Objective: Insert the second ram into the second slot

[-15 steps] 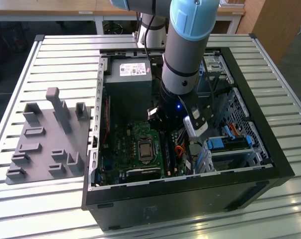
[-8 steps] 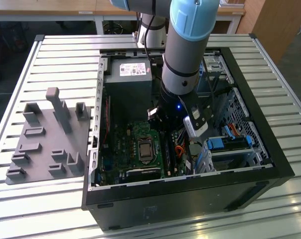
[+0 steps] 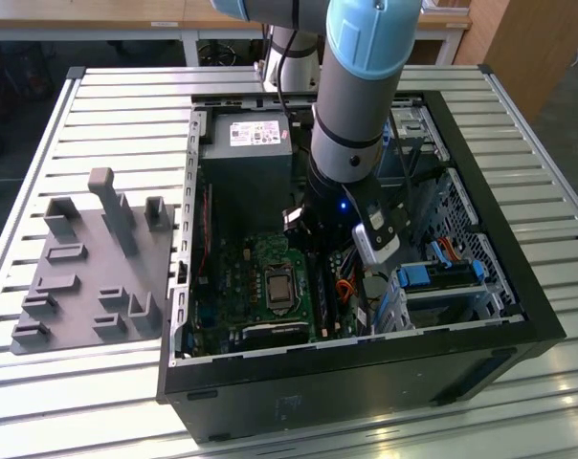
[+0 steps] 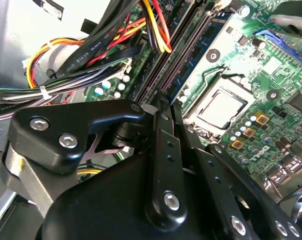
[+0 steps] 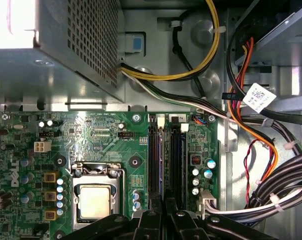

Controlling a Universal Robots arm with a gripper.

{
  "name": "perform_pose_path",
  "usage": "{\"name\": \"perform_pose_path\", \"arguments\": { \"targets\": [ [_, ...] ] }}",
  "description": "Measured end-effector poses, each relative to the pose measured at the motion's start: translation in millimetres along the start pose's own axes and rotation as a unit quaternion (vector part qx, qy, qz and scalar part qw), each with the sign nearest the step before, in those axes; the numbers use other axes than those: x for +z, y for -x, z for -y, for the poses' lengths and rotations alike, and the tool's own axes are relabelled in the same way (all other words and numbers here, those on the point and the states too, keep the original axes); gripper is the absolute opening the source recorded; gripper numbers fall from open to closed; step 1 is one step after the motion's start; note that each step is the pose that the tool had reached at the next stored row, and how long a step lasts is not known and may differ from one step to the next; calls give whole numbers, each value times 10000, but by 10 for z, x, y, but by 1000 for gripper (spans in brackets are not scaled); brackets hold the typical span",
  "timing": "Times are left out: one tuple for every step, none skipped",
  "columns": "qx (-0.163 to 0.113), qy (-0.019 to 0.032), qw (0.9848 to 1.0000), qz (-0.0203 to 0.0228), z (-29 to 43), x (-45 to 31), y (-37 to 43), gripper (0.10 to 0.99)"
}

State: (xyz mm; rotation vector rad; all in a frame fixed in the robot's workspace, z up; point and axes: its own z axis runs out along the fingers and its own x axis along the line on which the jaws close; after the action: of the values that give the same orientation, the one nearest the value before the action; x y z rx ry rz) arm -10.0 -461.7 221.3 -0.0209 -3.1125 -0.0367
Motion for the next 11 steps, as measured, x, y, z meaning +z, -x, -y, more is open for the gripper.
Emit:
{"name": "perform_pose_path", "arguments": {
  "targets": [
    [0,-2,10000,0,0,-5,0,137],
    [0,-2,10000,0,0,-11,0,137],
    [0,-1,10000,0,0,-17,-1,137],
    [0,0,10000,0,-1,-24,-1,137],
    [0,0,10000,0,-1,-26,-1,137],
    [0,0,10000,1,-1,-25,-1,137],
    [0,-3,10000,1,-1,-26,0,137],
    [0,-9,10000,0,0,-26,0,137],
    [0,-13,10000,0,0,-27,0,137],
    [0,-15,10000,0,0,-27,0,137],
    [0,-17,10000,0,0,-27,-1,137]
  ]
}}
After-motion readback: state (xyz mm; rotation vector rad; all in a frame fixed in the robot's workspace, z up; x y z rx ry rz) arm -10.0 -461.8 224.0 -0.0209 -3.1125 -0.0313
